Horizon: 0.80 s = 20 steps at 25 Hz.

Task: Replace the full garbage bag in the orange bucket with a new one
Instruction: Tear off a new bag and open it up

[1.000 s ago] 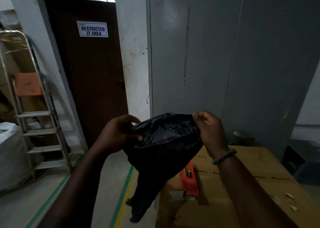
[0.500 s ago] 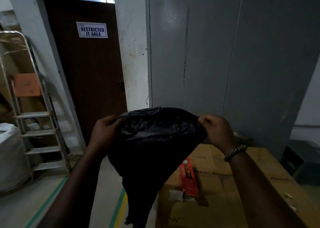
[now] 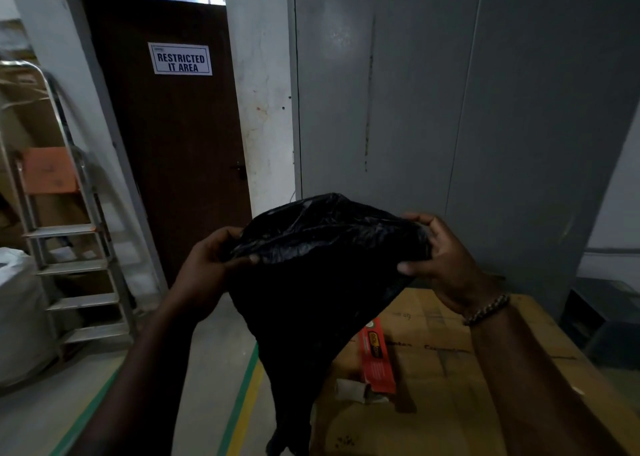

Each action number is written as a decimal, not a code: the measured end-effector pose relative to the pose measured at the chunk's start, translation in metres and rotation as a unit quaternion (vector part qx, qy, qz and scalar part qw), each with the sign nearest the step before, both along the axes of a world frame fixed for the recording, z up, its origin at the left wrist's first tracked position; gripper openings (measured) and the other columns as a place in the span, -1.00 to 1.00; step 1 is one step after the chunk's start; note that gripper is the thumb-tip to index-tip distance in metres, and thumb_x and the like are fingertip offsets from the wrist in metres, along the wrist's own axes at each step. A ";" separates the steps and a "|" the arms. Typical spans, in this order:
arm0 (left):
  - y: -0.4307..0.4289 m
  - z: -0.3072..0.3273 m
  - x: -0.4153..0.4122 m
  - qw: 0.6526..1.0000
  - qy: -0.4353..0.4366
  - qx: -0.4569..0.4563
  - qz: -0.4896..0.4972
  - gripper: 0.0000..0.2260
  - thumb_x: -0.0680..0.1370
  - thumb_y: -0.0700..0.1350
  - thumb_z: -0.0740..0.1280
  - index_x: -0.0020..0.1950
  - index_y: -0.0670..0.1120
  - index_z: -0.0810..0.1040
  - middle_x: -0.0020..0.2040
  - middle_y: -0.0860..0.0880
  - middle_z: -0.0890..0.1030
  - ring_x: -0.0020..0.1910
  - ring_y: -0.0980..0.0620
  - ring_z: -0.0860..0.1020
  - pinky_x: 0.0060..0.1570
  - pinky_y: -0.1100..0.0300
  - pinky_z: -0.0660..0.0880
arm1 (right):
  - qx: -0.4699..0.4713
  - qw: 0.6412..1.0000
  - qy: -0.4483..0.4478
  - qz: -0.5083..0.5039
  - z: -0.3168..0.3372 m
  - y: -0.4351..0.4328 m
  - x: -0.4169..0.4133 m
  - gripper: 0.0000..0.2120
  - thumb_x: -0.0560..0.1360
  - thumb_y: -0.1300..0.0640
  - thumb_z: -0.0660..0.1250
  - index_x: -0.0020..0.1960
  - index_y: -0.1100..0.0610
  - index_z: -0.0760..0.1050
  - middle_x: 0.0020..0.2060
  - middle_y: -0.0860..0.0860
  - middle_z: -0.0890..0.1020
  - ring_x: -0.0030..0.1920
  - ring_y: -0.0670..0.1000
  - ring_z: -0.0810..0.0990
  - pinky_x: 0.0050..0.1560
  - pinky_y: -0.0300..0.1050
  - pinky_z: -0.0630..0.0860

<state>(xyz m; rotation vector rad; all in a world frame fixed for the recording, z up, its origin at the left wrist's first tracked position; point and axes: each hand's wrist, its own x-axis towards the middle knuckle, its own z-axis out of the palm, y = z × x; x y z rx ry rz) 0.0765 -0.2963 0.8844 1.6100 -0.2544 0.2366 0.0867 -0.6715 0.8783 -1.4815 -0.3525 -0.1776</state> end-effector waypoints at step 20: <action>0.020 0.006 -0.007 0.922 0.051 -0.265 -0.276 -0.34 0.55 -0.51 -0.04 0.59 -0.03 0.21 0.47 -0.21 0.40 0.37 -0.27 0.47 0.21 -0.30 0.47 | 0.189 0.955 0.154 -0.167 -0.010 -0.005 0.014 -0.79 0.53 0.26 0.18 0.02 0.31 0.56 -0.11 0.19 0.67 -0.01 0.30 0.64 -0.11 0.01 0.59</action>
